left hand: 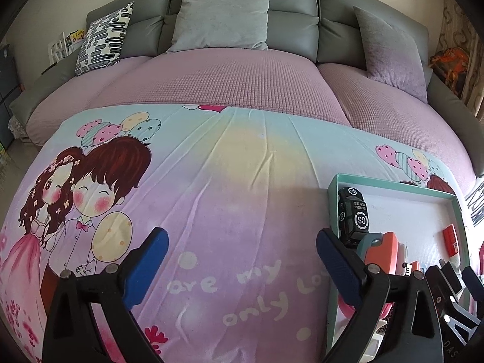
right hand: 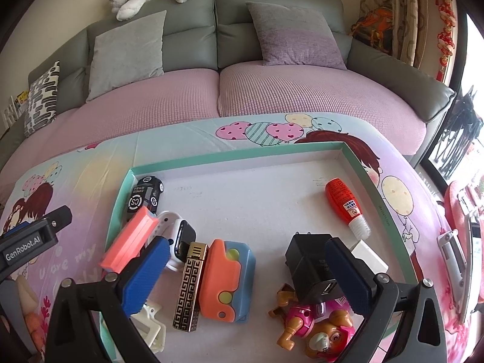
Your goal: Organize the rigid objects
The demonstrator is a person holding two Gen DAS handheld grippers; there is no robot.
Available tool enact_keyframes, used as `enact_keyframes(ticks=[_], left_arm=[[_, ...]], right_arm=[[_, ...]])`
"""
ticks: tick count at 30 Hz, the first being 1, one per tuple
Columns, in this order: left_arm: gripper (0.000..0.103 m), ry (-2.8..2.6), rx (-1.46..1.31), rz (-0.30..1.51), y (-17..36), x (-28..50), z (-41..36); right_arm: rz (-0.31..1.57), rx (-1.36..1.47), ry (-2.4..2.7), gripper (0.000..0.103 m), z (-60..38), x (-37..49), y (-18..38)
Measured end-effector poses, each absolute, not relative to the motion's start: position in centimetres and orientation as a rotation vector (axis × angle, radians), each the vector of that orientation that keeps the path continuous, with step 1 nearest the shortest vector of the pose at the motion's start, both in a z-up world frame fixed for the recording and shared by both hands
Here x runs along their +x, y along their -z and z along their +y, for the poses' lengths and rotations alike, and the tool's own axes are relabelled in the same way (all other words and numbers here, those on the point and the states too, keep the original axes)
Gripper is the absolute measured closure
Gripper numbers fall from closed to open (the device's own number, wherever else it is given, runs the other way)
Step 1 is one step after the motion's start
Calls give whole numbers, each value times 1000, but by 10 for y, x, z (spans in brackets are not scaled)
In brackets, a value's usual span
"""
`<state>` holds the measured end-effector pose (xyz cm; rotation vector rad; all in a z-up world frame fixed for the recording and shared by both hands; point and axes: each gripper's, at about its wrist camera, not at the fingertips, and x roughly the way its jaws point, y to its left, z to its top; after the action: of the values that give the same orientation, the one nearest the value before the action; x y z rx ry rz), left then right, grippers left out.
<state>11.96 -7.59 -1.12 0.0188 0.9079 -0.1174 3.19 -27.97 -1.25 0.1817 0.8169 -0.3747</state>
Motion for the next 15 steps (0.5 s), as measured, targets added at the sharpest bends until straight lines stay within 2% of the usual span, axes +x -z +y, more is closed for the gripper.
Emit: enact_keyframes(ticks=[15], left_arm=[[5, 69, 75, 917, 18, 77, -68]], right_arm=[[771, 162, 345, 0, -263, 13, 4]])
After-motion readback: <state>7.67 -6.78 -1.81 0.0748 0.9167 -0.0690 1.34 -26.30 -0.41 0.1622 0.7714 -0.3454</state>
